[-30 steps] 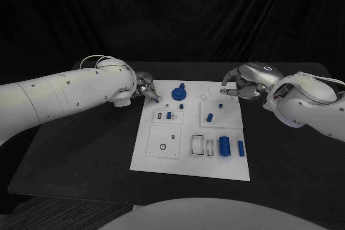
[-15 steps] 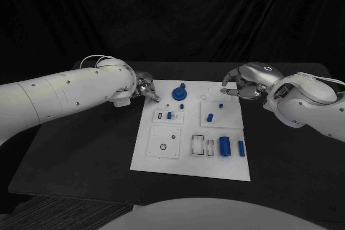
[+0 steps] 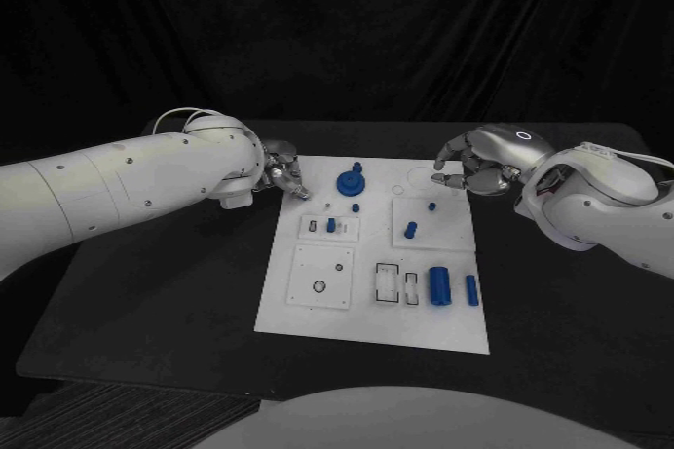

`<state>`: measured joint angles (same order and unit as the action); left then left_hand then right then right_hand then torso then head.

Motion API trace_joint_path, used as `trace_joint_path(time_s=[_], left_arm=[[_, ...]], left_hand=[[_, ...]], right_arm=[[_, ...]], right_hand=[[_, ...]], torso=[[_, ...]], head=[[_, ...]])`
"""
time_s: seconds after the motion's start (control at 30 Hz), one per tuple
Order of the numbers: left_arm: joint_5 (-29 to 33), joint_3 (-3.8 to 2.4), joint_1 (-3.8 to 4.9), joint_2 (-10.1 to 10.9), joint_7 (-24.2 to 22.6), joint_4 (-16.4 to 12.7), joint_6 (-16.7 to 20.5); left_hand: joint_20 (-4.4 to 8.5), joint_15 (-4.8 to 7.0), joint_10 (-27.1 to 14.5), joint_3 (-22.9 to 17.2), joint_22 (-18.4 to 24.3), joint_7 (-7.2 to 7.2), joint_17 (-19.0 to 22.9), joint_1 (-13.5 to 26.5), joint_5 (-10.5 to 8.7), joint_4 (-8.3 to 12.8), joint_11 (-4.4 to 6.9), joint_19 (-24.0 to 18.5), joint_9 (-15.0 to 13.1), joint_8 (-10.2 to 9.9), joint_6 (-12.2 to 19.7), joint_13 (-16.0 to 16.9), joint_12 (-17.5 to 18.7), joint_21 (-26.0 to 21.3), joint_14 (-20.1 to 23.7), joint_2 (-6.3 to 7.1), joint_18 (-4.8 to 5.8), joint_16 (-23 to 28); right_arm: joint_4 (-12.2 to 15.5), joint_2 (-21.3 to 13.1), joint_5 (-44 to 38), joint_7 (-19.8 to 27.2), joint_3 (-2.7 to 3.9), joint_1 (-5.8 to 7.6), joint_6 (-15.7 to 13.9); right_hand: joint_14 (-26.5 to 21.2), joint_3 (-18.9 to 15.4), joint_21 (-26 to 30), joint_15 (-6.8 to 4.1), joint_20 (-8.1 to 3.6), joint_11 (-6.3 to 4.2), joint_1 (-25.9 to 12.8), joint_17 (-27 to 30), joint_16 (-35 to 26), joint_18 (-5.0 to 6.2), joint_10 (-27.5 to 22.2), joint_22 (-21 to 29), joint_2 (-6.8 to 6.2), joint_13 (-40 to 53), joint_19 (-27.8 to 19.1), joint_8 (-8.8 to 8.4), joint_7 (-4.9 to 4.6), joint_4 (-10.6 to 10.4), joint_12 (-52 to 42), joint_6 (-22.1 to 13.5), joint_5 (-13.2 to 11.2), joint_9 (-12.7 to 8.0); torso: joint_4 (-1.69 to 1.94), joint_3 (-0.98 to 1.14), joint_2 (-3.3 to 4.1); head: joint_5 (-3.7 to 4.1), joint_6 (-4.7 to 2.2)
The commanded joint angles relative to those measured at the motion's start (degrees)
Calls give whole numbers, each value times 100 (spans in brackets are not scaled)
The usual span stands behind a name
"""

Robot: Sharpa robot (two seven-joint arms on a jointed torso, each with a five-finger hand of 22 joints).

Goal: Assemble the parts on the task board

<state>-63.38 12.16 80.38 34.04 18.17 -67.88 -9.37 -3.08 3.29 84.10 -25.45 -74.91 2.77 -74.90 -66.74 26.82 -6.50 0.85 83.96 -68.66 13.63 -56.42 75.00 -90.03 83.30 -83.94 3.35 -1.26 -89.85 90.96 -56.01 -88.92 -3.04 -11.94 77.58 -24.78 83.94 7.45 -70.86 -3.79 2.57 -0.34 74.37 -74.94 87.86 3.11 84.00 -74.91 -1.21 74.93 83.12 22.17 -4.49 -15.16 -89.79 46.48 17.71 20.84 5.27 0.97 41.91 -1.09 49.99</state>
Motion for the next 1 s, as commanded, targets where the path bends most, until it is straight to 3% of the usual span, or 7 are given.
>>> trace_joint_path(time_s=[0.03,0.23,0.5,0.6,0.7,1.0], left_arm=[[-5,-5,-13,34,-242,-70,188],[-5,-5,-12,195,-328,-302,474],[166,-6,-2,636,-197,-878,732],[845,-6,13,863,-23,-1180,739],[1137,-6,22,985,87,-1380,713],[1264,-4,31,1254,240,-1864,610]], left_hand=[[18,24,590,-561,-1263,-8,-1510,28,12,494,22,127,0,-20,-87,1500,3,-36,-606,63,-60,-15],[18,26,590,-711,-1266,-10,-1510,100,-15,571,24,133,-5,6,-156,1500,3,-27,-606,106,-58,-15],[23,36,590,-791,-1266,-33,-1510,238,-72,576,38,137,-6,27,-220,1500,3,-23,-606,156,-58,-15],[27,41,590,-822,-1261,-41,-1510,275,-115,573,44,127,0,21,-226,1500,3,-39,-606,164,-62,-15],[29,43,590,-843,-1259,-42,-1510,292,-95,579,46,124,2,15,-217,1500,3,-44,-606,163,-63,-15],[30,42,590,-859,-1236,-37,-1510,343,-151,558,42,78,8,1,-199,1500,3,-111,-606,148,-80,-15]], right_arm=[[-1,-7,-11,-96,4,-17,33],[5,-23,-11,-115,4,-20,51],[25,-65,-11,-139,4,-22,68],[44,-91,-11,-156,4,-22,64],[90,-121,-11,-162,4,-22,34],[156,-160,-11,-167,4,-23,3]], right_hand=[[540,30,42,-27,-21,-26,70,-1285,-23,94,600,-970,6,1507,-37,28,-13,0,-21,46,52,-4],[539,51,60,-28,-24,-28,112,-1284,-25,97,600,-967,4,1507,-42,25,-11,26,-21,51,153,-7],[533,82,84,-32,-27,-34,161,-1267,-43,100,600,-963,3,1507,-48,27,-5,58,-21,67,279,-8],[534,84,89,-32,-27,-34,165,-1269,-42,101,600,-962,2,1507,-50,25,-5,61,-21,65,291,-9],[534,87,93,-32,-27,-34,170,-1268,-43,102,600,-961,1,1507,-51,24,-5,64,-21,64,305,-10],[535,100,99,-33,-28,-34,188,-1274,-36,102,600,-960,-2,1507,-52,20,-6,76,-21,63,360,-12]], torso=[[0,-2,-1],[2,-1,-6],[-1,-2,-3],[5,-5,1],[2,-1,1],[16,2,4]], head=[[-2,1],[1,1],[20,1],[10,1],[-4,1],[9,1]])
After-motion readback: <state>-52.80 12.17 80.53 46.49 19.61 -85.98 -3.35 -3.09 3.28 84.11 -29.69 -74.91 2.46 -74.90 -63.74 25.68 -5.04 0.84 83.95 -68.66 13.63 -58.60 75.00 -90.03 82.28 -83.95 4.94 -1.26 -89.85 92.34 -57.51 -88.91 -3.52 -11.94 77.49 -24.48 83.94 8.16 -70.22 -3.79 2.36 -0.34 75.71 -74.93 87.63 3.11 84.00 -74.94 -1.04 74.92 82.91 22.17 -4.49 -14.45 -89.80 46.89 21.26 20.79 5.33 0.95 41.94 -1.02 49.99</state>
